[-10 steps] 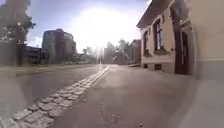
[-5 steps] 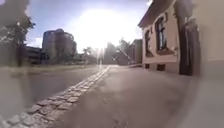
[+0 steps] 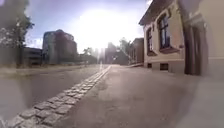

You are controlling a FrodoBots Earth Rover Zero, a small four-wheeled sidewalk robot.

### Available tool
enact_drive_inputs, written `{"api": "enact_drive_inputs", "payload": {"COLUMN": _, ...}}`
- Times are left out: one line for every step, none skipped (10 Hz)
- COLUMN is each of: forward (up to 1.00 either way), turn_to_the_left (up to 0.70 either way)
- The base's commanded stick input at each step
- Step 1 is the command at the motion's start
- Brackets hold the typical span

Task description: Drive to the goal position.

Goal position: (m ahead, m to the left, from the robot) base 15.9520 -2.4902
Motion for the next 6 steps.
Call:
{"api": "enact_drive_inputs", "payload": {"forward": 0.70, "turn_to_the_left": 0.00}}
{"api": "enact_drive_inputs", "payload": {"forward": 0.70, "turn_to_the_left": -0.03}}
{"api": "enact_drive_inputs", "payload": {"forward": 0.70, "turn_to_the_left": -0.10}}
{"api": "enact_drive_inputs", "payload": {"forward": 0.70, "turn_to_the_left": -0.14}}
{"api": "enact_drive_inputs", "payload": {"forward": 0.70, "turn_to_the_left": -0.14}}
{"api": "enact_drive_inputs", "payload": {"forward": 0.70, "turn_to_the_left": -0.14}}
